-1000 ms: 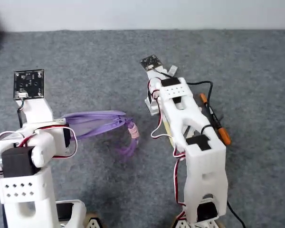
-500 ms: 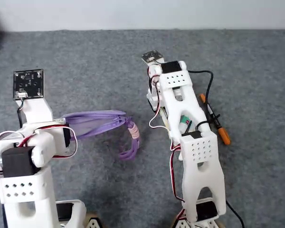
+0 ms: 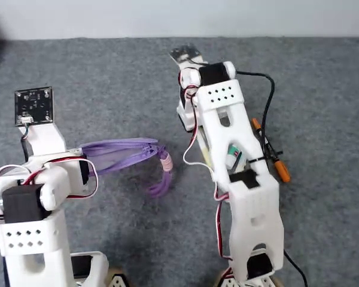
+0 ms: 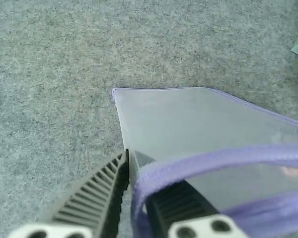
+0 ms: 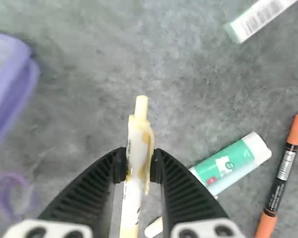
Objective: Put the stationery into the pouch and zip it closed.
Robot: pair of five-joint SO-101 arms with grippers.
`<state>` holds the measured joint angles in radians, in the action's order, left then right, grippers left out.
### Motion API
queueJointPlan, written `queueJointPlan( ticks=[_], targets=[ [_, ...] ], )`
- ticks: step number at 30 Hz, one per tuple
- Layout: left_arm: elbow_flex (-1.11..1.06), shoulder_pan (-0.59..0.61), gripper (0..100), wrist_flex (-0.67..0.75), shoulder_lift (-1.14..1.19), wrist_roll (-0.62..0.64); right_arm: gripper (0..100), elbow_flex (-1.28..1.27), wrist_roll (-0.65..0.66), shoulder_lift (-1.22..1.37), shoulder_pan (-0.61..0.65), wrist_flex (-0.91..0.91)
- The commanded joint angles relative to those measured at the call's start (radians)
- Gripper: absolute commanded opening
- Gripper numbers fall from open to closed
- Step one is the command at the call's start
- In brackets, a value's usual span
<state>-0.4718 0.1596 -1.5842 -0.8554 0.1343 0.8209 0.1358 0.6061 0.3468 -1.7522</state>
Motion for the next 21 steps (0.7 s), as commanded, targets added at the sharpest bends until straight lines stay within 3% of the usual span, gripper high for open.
queueJointPlan(
  ticks=[1, 6, 14, 21],
  targets=[
    [0.008, 0.0, 1, 0.006, 0.0, 0.012, 0.8, -0.118, -0.015, -0.202, 0.027, -0.045],
    [0.007, 0.003, 1, -0.005, 0.0, 0.035, 0.8, -0.365, -0.021, -0.461, 0.033, -0.042],
    [0.004, -0.002, 1, 0.003, 0.002, 0.089, 0.8, -0.594, -0.16, -0.846, 0.067, -0.042],
    [0.004, 0.0, 1, 0.003, 0.005, 0.089, 0.8, -0.632, -0.229, -1.104, 0.312, 0.081]
  ],
)
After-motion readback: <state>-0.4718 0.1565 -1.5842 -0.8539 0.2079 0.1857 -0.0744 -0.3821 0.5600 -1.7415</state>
